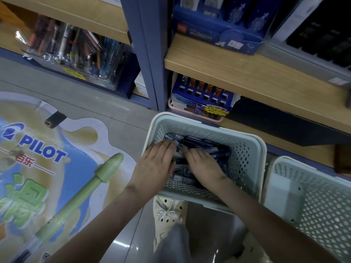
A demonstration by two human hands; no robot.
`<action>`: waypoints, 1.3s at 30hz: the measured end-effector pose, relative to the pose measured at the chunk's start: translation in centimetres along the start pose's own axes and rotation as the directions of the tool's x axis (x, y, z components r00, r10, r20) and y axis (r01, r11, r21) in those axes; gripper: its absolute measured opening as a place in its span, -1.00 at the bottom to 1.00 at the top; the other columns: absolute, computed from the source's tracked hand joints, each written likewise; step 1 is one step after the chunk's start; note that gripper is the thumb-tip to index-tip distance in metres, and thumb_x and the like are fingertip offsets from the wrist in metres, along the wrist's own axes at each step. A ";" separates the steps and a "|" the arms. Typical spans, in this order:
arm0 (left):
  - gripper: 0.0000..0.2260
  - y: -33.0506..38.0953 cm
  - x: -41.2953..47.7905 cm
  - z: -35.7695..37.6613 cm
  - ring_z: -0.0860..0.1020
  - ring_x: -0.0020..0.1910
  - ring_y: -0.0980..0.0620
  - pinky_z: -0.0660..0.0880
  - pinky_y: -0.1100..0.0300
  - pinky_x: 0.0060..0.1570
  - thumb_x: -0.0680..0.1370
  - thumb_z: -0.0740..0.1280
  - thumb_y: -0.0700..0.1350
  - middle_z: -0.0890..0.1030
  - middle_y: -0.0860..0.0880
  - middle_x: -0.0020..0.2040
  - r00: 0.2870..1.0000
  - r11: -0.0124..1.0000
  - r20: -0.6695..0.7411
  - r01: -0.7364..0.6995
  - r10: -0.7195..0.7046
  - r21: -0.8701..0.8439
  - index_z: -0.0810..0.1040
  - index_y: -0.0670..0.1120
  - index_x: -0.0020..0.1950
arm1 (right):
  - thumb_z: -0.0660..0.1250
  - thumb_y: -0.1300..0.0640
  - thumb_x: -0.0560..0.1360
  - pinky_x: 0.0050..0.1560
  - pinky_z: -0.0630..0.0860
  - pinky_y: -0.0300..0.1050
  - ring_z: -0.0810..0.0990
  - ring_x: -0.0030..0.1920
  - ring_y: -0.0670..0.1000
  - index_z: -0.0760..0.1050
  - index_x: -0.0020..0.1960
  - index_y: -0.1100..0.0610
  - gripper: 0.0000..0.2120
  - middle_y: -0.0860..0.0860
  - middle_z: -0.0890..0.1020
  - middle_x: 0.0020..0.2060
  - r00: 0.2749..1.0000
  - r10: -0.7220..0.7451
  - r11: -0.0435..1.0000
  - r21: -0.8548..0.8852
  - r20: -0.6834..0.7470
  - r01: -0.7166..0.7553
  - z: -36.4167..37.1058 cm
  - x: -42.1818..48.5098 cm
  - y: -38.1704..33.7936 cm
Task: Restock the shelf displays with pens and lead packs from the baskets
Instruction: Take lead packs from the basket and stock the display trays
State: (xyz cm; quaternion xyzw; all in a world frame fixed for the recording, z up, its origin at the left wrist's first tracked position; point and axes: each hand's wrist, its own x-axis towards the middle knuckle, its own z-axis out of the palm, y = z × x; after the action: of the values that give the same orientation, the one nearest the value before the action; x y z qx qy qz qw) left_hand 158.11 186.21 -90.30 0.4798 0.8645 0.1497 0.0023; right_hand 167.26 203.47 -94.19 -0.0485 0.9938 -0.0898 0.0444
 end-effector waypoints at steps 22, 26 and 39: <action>-0.71 4.0 2.4 1.8 0.54 0.18 0.14 0.40 0.44 0.20 0.48 0.43 -0.28 0.56 0.06 0.21 0.917 0.553 0.233 0.384 -0.325 -0.740 0.58 -0.16 0.20 | 0.28 0.17 0.57 0.23 0.42 0.02 0.49 0.22 0.25 0.36 0.30 0.38 -0.61 0.29 0.49 0.21 0.979 0.034 0.933 0.345 0.199 -0.103 -2.2 -0.2 1.6; -0.81 3.7 2.4 1.5 0.60 -0.05 0.18 0.48 0.46 -0.05 0.52 0.39 -0.26 0.65 0.09 0.00 0.898 0.562 0.247 0.423 -0.363 -0.711 0.58 -0.14 0.12 | 0.21 0.11 0.61 0.29 0.34 0.01 0.41 0.29 0.21 0.21 0.45 0.31 -0.52 0.23 0.42 0.29 0.963 0.087 0.931 0.323 0.253 -0.169 -0.9 0.0 2.1; -0.74 2.3 2.5 1.8 0.55 -0.44 -0.17 0.49 0.09 -0.51 0.46 0.47 -0.27 0.54 -0.20 -0.10 0.980 0.930 0.126 0.187 -0.155 -0.315 0.49 -0.18 0.09 | 0.56 0.29 0.09 -0.03 0.39 -0.07 0.38 0.03 0.11 0.60 0.08 0.20 -0.46 0.14 0.58 0.03 0.983 0.079 0.996 -0.054 0.164 -0.071 1.7 -2.0 2.8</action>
State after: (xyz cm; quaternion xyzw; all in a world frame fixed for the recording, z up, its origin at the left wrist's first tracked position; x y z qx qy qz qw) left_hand 158.92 189.93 -91.04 0.4025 0.8652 0.2656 0.1375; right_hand 169.19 206.11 -96.18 -0.0195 0.9896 -0.0600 0.1290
